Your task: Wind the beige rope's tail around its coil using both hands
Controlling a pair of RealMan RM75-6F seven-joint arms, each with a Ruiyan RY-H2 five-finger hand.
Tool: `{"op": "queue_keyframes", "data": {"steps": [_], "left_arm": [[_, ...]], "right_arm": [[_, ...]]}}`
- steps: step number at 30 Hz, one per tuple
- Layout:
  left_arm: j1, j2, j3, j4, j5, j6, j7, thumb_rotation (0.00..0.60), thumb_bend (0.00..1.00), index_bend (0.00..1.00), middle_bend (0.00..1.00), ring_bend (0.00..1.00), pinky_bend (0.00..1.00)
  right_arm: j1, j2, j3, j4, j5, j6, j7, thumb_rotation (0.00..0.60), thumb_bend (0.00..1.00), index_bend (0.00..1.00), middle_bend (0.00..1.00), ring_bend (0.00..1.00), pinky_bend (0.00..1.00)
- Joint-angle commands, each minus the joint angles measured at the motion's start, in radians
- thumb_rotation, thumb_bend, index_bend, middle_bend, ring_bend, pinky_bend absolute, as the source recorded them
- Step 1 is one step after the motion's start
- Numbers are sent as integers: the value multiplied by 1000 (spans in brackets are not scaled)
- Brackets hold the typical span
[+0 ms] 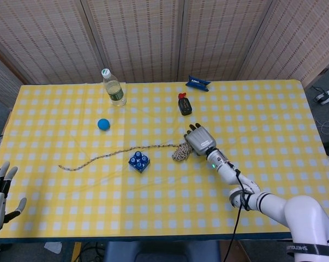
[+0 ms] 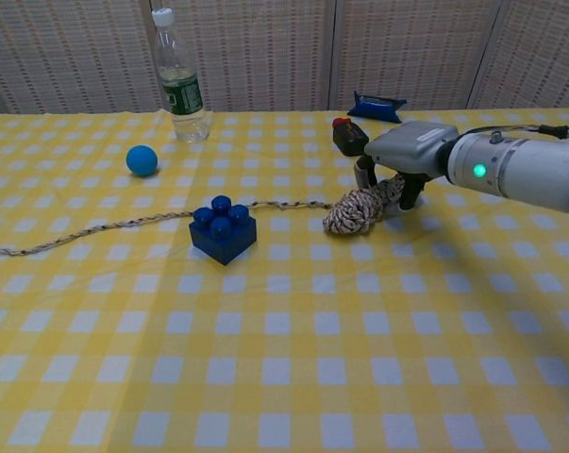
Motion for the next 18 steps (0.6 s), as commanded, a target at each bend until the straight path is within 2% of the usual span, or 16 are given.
{"op": "queue_keyframes", "data": {"steps": [1, 12, 18], "left_arm": [[0, 0, 0, 1, 0, 0, 0, 600, 333, 84, 0, 13, 0], [-1, -4, -2, 11, -1, -5, -5, 600, 333, 84, 0, 13, 0], [-5, 1, -11, 17, -1, -1, -14, 600, 333, 84, 0, 13, 0]], "right_arm": [[1, -7, -2, 12, -4, 3, 7, 600, 289, 420, 387, 169, 196], [3, -49, -9, 69, -20, 5, 38, 600, 306, 590, 507, 272, 251], [-15, -29, 1, 38, -34, 37, 105, 600, 385, 692, 600, 389, 378]]}}
